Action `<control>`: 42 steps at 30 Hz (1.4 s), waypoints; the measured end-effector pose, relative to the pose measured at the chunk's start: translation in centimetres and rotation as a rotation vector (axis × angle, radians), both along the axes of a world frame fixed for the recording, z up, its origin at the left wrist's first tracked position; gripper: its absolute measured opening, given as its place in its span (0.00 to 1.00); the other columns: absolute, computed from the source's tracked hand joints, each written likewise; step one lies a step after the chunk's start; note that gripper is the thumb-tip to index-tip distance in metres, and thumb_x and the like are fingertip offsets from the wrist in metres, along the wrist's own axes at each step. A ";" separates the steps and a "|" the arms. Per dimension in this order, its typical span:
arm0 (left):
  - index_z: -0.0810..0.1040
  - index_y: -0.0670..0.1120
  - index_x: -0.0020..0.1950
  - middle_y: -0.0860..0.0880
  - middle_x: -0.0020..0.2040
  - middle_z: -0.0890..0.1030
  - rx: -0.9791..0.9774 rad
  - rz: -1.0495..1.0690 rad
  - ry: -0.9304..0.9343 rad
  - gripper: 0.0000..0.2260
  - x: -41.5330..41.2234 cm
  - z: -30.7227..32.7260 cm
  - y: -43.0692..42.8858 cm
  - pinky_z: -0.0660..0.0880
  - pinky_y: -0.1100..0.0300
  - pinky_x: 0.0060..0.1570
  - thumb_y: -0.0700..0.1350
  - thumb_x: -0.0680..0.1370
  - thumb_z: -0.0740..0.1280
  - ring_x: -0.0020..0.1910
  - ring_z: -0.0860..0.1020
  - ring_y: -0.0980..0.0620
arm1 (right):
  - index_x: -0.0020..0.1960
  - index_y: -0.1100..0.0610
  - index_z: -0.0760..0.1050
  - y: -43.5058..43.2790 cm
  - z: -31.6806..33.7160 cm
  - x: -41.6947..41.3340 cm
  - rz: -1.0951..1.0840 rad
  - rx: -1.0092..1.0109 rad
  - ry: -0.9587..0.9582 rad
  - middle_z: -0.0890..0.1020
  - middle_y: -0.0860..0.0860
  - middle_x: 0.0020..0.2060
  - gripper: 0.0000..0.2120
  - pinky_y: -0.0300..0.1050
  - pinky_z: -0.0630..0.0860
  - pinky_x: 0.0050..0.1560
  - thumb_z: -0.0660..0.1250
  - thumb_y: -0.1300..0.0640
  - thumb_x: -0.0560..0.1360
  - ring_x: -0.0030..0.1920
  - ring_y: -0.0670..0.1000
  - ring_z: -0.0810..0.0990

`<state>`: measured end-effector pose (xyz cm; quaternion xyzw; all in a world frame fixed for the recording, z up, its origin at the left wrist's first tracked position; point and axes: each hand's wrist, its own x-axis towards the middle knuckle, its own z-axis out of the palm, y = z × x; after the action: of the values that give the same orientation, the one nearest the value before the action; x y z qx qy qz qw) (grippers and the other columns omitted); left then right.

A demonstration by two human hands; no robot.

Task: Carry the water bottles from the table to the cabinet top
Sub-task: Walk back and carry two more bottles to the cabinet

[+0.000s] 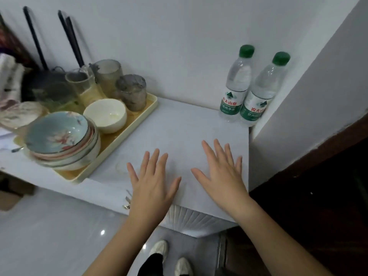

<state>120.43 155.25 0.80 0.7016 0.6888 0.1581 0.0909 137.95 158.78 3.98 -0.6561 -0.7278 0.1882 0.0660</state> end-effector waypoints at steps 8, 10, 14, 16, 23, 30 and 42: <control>0.65 0.48 0.72 0.48 0.75 0.66 0.002 0.382 -0.080 0.27 -4.3 -0.9 -12.7 0.45 0.38 0.73 0.61 0.78 0.53 0.77 0.58 0.46 | 0.79 0.43 0.40 -4.5 0.6 -7.0 0.512 -0.078 -0.078 0.39 0.50 0.79 0.34 0.65 0.34 0.73 0.52 0.36 0.79 0.77 0.56 0.33; 0.66 0.47 0.72 0.47 0.74 0.67 -0.022 0.484 -0.078 0.28 -5.2 -1.3 -15.7 0.44 0.39 0.73 0.61 0.77 0.52 0.77 0.59 0.45 | 0.79 0.43 0.41 -6.0 0.2 -9.2 0.642 -0.071 -0.108 0.39 0.50 0.79 0.34 0.65 0.34 0.73 0.52 0.36 0.79 0.78 0.57 0.33; 0.65 0.48 0.72 0.47 0.74 0.66 -0.095 0.689 -0.105 0.28 -6.5 -2.6 -21.3 0.44 0.39 0.72 0.61 0.76 0.51 0.77 0.57 0.45 | 0.79 0.45 0.41 -9.5 -1.4 -13.2 0.898 -0.078 -0.204 0.39 0.52 0.79 0.34 0.66 0.34 0.72 0.51 0.36 0.79 0.78 0.58 0.33; 0.65 0.49 0.72 0.47 0.75 0.64 -0.148 0.797 -0.130 0.28 -7.1 -3.2 -23.8 0.45 0.38 0.72 0.62 0.76 0.52 0.77 0.56 0.44 | 0.79 0.45 0.40 -11.3 -2.3 -15.0 0.996 -0.124 -0.246 0.38 0.52 0.79 0.34 0.65 0.34 0.72 0.51 0.36 0.80 0.77 0.58 0.33; 0.49 0.51 0.79 0.48 0.80 0.49 -0.499 1.029 -0.264 0.31 -9.8 -5.2 -31.9 0.42 0.40 0.74 0.60 0.80 0.56 0.79 0.45 0.45 | 0.79 0.45 0.41 -17.6 -6.0 -22.1 1.236 -0.226 -0.410 0.42 0.53 0.80 0.34 0.68 0.36 0.73 0.52 0.37 0.80 0.78 0.59 0.36; 0.46 0.51 0.79 0.48 0.80 0.48 -0.645 1.159 -0.359 0.31 -13.4 -6.1 -40.9 0.43 0.41 0.74 0.61 0.80 0.53 0.79 0.44 0.46 | 0.80 0.44 0.43 -26.4 -7.9 -28.9 1.415 -0.279 -0.519 0.44 0.53 0.80 0.34 0.67 0.37 0.74 0.52 0.37 0.80 0.78 0.58 0.37; 0.53 0.50 0.78 0.49 0.77 0.61 -0.613 1.462 -0.633 0.29 -16.1 -7.0 -54.8 0.49 0.43 0.73 0.59 0.80 0.56 0.77 0.54 0.46 | 0.79 0.44 0.46 -41.1 -9.9 -37.6 1.838 -0.244 -0.697 0.47 0.52 0.80 0.33 0.68 0.40 0.74 0.53 0.37 0.80 0.79 0.58 0.41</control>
<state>104.37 100.47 -6.20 -0.0523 0.9231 0.1722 0.3397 100.31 117.66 -5.94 0.1429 -0.9082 0.0362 -0.3916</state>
